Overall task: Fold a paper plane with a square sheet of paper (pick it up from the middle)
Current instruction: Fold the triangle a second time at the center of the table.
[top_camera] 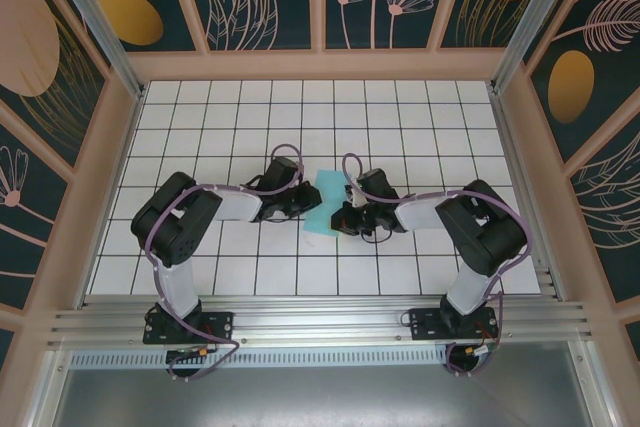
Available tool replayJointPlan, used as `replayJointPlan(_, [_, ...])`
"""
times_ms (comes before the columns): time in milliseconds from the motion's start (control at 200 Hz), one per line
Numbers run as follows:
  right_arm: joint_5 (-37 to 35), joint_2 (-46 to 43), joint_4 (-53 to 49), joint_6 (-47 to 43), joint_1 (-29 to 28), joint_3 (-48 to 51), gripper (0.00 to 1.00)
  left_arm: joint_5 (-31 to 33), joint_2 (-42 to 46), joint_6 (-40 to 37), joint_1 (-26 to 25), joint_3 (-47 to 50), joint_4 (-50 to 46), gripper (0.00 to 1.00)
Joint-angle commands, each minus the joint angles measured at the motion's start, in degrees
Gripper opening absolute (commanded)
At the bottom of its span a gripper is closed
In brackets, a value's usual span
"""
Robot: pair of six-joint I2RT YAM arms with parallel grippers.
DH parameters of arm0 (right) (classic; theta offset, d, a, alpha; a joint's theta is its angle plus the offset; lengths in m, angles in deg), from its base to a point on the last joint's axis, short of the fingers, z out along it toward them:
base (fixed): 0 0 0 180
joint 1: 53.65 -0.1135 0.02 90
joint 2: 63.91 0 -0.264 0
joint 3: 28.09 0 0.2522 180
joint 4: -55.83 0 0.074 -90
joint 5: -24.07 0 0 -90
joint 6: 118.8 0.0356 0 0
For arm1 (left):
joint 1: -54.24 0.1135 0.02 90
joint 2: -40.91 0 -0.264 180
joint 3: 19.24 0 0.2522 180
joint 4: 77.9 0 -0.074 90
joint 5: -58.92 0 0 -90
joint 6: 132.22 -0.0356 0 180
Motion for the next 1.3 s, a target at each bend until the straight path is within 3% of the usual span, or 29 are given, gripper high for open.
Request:
replayJointPlan(0, [-5.31,1.20,-8.44,-1.78,0.03,3.39,0.02,4.63,-1.15,-2.41,1.32,-2.13,-4.45,0.16])
replayJointPlan(405, [-5.31,0.40,-7.39,-1.10,0.04,3.29,0.02,4.28,1.21,-5.31,2.51,-4.76,-7.85,0.19])
replayJointPlan(580, [-4.96,0.75,-7.12,-0.99,0.02,2.45,0.02,-4.51,6.30,-5.05,1.99,-1.92,-1.18,0.18])
replayJointPlan(781, [-4.96,0.71,-6.72,-0.74,0.04,2.05,0.03,-12.38,2.22,-3.62,0.37,-1.43,2.90,0.16])
replayJointPlan(941, [-4.61,0.49,-6.83,-0.64,0.03,1.26,0.03,-11.19,-2.48,-2.11,0.09,-0.96,4.45,0.14])
replayJointPlan(1141, [-3.09,-2.04,-7.69,-0.80,-0.09,-1.62,0.04,-3.55,-3.08,-3.06,0.05,-0.33,-0.27,0.13])
replayJointPlan(1296, [-1.44,-2.44,-6.53,0.24,-0.27,-4.71,0.04,-3.45,-3.61,-3.78,0.05,-0.07,-0.90,0.13])
